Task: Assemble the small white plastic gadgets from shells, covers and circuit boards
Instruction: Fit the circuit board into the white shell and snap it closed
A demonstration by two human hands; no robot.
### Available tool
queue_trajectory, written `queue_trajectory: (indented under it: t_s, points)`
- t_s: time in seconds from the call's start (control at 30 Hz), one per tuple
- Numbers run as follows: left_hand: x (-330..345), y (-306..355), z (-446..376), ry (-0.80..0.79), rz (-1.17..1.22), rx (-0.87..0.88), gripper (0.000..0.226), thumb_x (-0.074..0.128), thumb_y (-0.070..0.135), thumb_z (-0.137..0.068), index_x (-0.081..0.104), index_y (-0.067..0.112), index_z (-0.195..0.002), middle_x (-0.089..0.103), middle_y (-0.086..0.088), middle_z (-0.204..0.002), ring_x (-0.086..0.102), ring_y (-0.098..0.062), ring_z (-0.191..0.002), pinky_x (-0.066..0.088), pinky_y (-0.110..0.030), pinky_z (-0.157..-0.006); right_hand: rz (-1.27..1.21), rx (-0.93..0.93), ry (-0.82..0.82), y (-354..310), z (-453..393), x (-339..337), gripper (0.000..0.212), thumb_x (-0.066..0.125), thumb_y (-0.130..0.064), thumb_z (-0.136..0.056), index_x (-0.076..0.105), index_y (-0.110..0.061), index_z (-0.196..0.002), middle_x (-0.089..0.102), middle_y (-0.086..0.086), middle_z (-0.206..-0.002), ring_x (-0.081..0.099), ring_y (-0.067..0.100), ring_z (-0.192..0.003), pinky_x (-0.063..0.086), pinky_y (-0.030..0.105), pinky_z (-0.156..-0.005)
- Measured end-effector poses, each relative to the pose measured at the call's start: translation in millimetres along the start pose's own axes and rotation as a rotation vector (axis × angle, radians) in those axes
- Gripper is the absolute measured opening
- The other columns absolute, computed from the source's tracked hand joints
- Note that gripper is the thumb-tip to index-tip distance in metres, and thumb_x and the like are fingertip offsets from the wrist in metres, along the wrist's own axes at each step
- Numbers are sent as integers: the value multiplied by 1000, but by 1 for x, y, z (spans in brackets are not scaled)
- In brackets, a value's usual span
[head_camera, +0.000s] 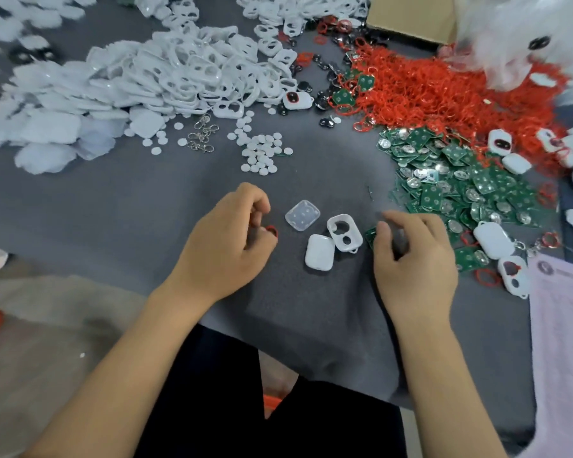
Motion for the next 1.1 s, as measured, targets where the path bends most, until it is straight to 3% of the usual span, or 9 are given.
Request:
queue_trajectory:
  t_s: [0.13,0.27,0.53,0.67,0.73,0.8,0.9,1.0,1.1]
  points:
    - [0,-6,-1,46,125,-31,29,42,0,-101,49,19,-121,58,12,-111,58,-6,-98,44,-15,-88,-63,-84,10,-3,1,-3,14,64,-15,-98,75,-18,-107,63,-1,-104,48,4,-81,34,26,-66]
    - [0,-8,-2,102,250,-26,34,47,8,-109,45,20,-141,65,7,-132,68,0,-114,52,-19,-98,-77,-147,-10,-7,1,-3,14,63,-12,-98,75,-16,-103,64,-2,-95,48,12,-68,44,35,-61]
    - [-6,-8,1,172,542,-79,40,68,34,-102,49,42,-136,75,13,-123,74,-9,-108,57,-24,-93,-153,-349,-10,-21,9,3,16,60,-11,-99,75,-16,-102,62,-7,-86,48,6,-70,42,25,-61]
    - [-3,-7,2,162,542,-149,12,77,33,-94,69,27,-101,78,6,-86,76,-14,-68,61,-25,-64,-163,-387,-36,-23,9,5,17,60,-11,-99,75,-19,-104,55,-16,-86,46,4,-69,40,20,-61]
    - [-6,-6,3,198,460,-145,22,71,45,-96,67,26,-86,73,6,-71,67,-11,-51,51,-17,-54,-163,-376,-39,-22,8,4,17,60,-12,-99,75,-20,-103,52,-16,-84,46,5,-68,40,23,-59]
    - [-11,-5,4,225,354,-102,35,62,53,-99,62,25,-79,67,7,-65,59,-10,-48,43,-12,-54,-180,-378,-41,-23,9,4,16,60,-13,-100,75,-19,-103,52,-14,-82,47,5,-68,42,26,-59]
    - [-9,9,6,183,277,41,34,53,42,-106,65,16,-88,62,5,-69,59,-12,-63,43,-16,-62,-210,-404,-59,-26,11,5,17,61,-26,-102,76,-18,-104,58,-13,-82,49,2,-69,46,31,-58]
    - [9,30,8,16,262,122,24,48,28,-109,65,12,-103,65,10,-84,64,-8,-78,49,-23,-74,-260,-426,-107,-27,14,4,25,67,-38,-100,74,-17,-111,65,-9,-88,54,-4,-75,50,28,-62]
    - [26,49,9,-116,314,162,11,49,19,-110,56,14,-116,63,20,-88,62,5,-78,44,-11,-73,-320,-428,-133,-27,15,1,26,68,-37,-100,74,-16,-114,67,-12,-91,55,-8,-79,45,14,-69]
Point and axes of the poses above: each hand's wrist, its own z-axis away from the middle knuckle, its own x-axis out of the palm, y = z × x, the point moved 3 cm from there along -z, towards the middle knuckle
